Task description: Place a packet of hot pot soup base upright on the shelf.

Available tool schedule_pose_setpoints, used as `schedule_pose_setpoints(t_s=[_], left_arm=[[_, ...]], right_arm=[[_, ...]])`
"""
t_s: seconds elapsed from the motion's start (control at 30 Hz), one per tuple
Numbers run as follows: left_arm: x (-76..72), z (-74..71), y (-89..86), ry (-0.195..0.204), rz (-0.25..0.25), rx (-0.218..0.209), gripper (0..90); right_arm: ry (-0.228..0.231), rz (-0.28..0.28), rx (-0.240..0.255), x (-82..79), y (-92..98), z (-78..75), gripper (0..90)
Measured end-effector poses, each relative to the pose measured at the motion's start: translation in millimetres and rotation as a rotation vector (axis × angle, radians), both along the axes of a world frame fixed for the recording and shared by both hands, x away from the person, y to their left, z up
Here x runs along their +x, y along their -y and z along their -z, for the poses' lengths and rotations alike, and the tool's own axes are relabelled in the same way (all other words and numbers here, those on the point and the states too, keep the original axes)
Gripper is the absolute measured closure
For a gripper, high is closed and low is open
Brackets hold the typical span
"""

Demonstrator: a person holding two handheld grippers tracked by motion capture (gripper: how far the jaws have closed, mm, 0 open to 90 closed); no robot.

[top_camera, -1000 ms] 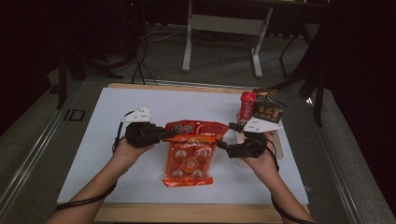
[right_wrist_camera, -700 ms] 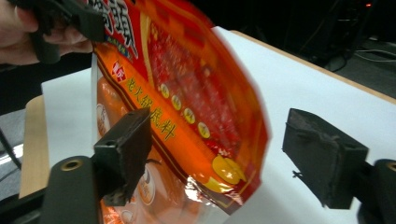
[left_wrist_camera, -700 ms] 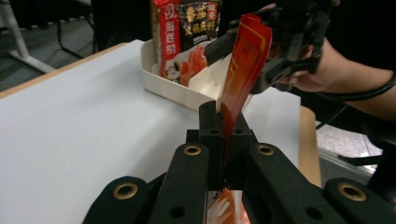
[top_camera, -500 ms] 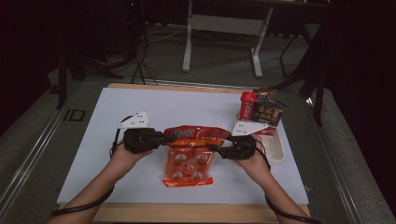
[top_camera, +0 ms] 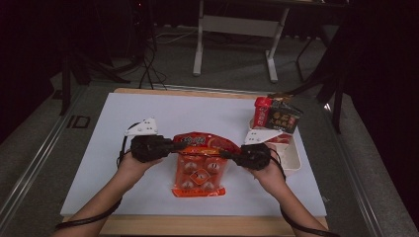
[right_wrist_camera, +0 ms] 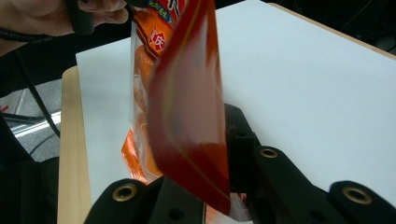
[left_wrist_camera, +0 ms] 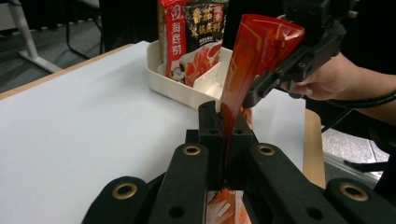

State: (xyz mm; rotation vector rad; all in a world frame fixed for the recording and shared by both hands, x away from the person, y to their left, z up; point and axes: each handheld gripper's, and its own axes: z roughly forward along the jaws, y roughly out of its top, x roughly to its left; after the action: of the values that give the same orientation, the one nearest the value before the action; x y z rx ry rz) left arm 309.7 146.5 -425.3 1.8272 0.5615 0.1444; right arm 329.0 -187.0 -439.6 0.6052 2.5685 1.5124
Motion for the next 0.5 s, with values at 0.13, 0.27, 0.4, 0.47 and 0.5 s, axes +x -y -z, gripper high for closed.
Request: schedule_pose_setpoints(t_s=[0.13, 0.27, 0.4, 0.47, 0.5], left_arm=[[-5.5, -10.0, 1.9, 0.014, 0.016, 0.020, 88.8], [-6.9, -17.7, -0.8, 0.026, 0.033, -0.010, 88.4], [-9.7, -21.7, -1.4, 0.047, 0.037, -0.015, 85.8], [-10.6, -23.8, -2.2, 0.057, 0.045, -0.026, 83.8], [-10.7, -24.5, -2.5, 0.058, 0.044, -0.032, 82.6]], right_arm=[[0.003, -0.006, 0.006, -7.7, 2.4, -6.8, 89.7], [0.022, -0.015, 0.027, -16.0, 4.9, -21.6, 90.0], [0.048, -0.022, 0.020, -22.6, 4.9, -32.9, 90.0], [0.072, -0.024, 0.017, -27.2, 5.2, -45.1, 90.0], [0.085, -0.020, 0.017, -28.1, 5.5, -48.5, 90.0]])
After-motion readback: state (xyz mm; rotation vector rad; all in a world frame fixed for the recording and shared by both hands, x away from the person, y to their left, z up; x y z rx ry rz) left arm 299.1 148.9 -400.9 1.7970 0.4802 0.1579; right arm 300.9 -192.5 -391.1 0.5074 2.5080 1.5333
